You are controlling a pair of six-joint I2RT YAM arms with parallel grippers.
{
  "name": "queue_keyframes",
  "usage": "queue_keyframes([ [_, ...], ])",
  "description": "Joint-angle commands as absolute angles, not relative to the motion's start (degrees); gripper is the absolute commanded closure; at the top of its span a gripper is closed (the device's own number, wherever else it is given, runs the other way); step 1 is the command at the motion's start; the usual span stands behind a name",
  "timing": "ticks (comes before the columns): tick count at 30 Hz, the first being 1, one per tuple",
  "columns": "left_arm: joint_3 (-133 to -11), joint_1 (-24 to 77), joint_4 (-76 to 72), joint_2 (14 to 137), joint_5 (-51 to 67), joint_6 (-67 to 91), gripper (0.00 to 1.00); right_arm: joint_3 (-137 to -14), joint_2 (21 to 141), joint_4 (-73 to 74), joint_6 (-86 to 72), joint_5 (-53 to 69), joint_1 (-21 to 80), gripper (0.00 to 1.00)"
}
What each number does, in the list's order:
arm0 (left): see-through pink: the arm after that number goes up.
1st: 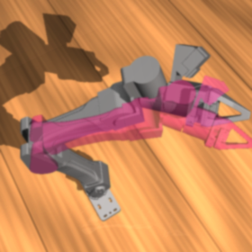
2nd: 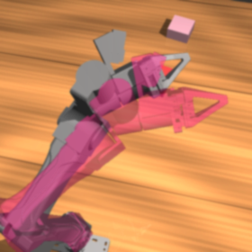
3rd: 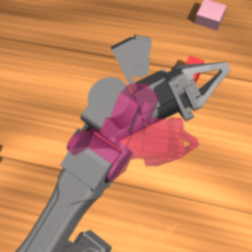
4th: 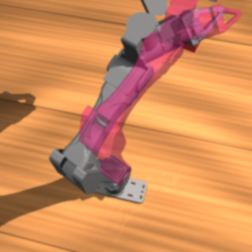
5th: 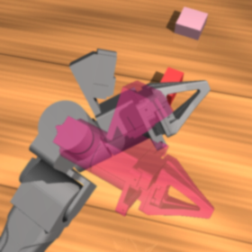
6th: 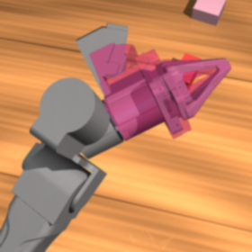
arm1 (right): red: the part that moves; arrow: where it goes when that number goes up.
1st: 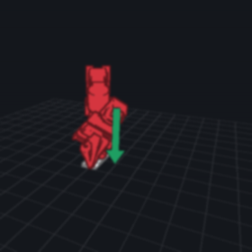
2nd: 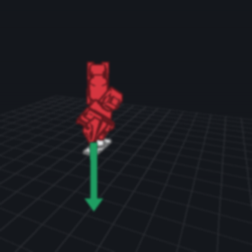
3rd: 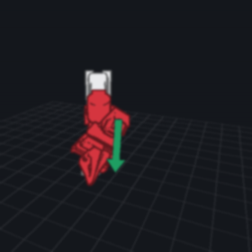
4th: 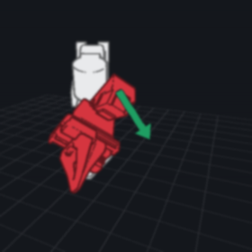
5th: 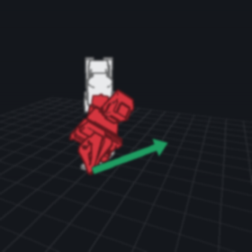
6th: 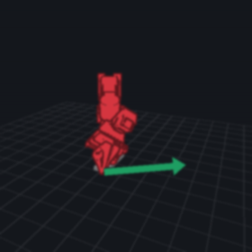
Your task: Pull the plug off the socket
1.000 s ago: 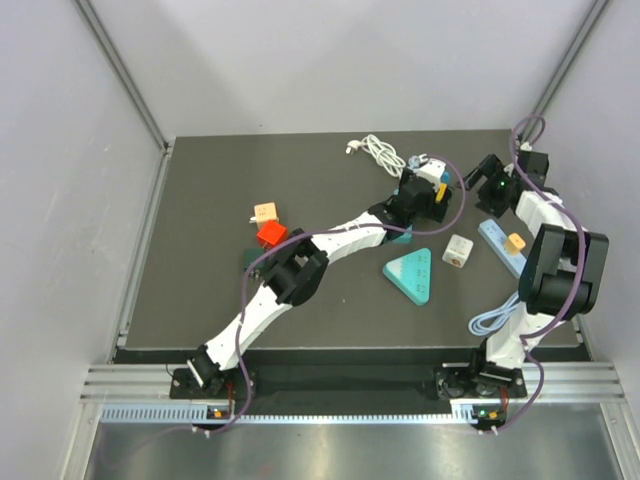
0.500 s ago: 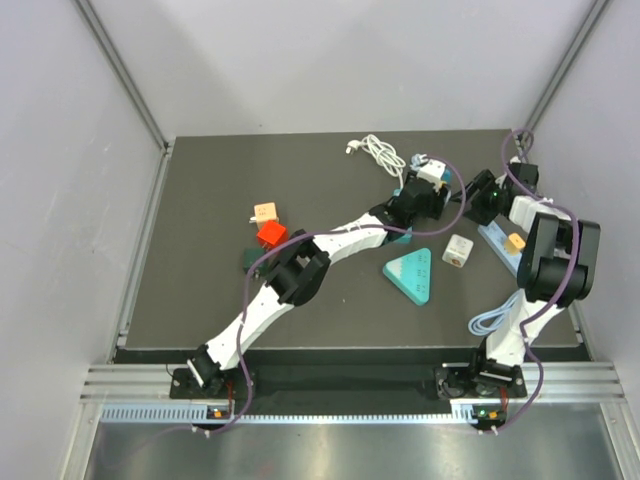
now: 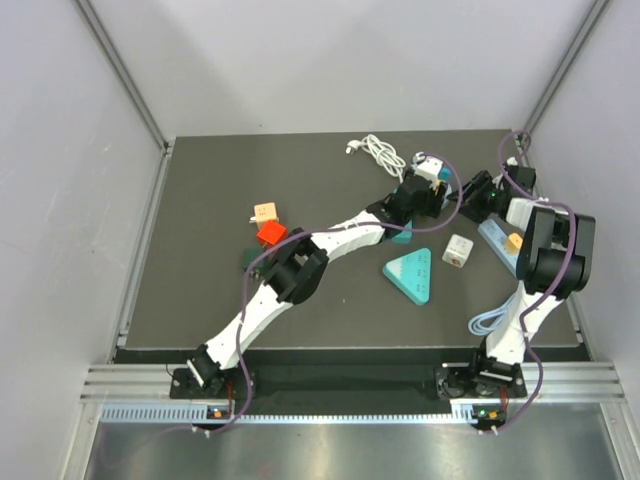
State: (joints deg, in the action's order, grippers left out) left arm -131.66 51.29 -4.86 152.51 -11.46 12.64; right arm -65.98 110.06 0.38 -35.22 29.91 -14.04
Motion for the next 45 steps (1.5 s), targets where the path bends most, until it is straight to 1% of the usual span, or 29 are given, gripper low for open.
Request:
queue_keyframes([
  [1, -130.2, 50.9, -8.6, 145.8, -8.0, 16.3, 1.00, -66.4, 111.3, -3.9, -35.1, 31.6, -14.5, 0.41],
  [9, -127.1, 49.1, -10.2, 142.6, -3.0, 25.7, 1.00, -64.9, 112.4, -8.0, -35.5, 32.2, -14.5, 0.44],
  [25, -123.4, 47.2, -14.4, 141.2, 4.3, 35.6, 1.00, -60.6, 113.3, -25.6, -42.4, 36.6, -14.9, 0.46],
  [28, -123.3, 47.1, -14.8, 141.3, 4.8, 36.4, 1.00, -60.0, 114.0, -27.6, -43.3, 37.2, -14.9, 0.49],
  [30, -123.4, 47.1, -14.9, 141.3, 5.0, 36.8, 1.00, -59.8, 114.3, -28.3, -43.9, 37.4, -15.0, 0.54],
  [31, -123.4, 47.1, -14.9, 141.5, 4.9, 36.9, 1.00, -59.5, 114.2, -28.4, -44.0, 37.3, -14.9, 0.65],
  [33, -123.3, 47.1, -14.8, 141.6, 4.9, 37.1, 1.00, -59.6, 114.1, -27.3, -43.3, 36.1, -14.9, 0.80],
  [35, -123.2, 47.1, -15.0, 141.6, 4.6, 37.4, 1.00, -59.9, 113.8, -25.8, -42.5, 33.9, -14.8, 1.00],
  [37, -123.0, 47.1, -15.1, 141.2, 3.3, 38.1, 1.00, -59.9, 113.0, -22.3, -40.4, 31.7, -14.3, 1.00],
  [38, -122.5, 47.1, -15.6, 140.8, 2.4, 38.1, 1.00, -59.8, 112.4, -20.7, -39.6, 27.5, -14.2, 1.00],
  [40, -121.6, 47.2, -16.3, 139.8, 0.5, 38.1, 1.00, -59.5, 110.3, -15.2, -36.2, 22.6, -13.5, 1.00],
  [41, -120.4, 47.3, -17.0, 138.5, -2.9, 37.8, 1.00, -59.4, 109.5, -13.9, -35.3, 18.1, -13.0, 1.00],
  [43, -120.6, 47.6, -18.3, 137.9, -4.8, 35.8, 1.00, -59.7, 108.3, -10.4, -33.7, 14.4, -12.2, 1.00],
  [44, -122.4, 48.0, -17.6, 137.8, -6.7, 31.9, 1.00, -60.4, 108.2, -8.5, -33.1, 9.7, -11.3, 1.00],
  [45, -124.0, 49.3, -15.2, 137.9, -7.9, 28.9, 1.00, -61.3, 108.3, -4.7, -32.4, 8.5, -11.1, 1.00],
])
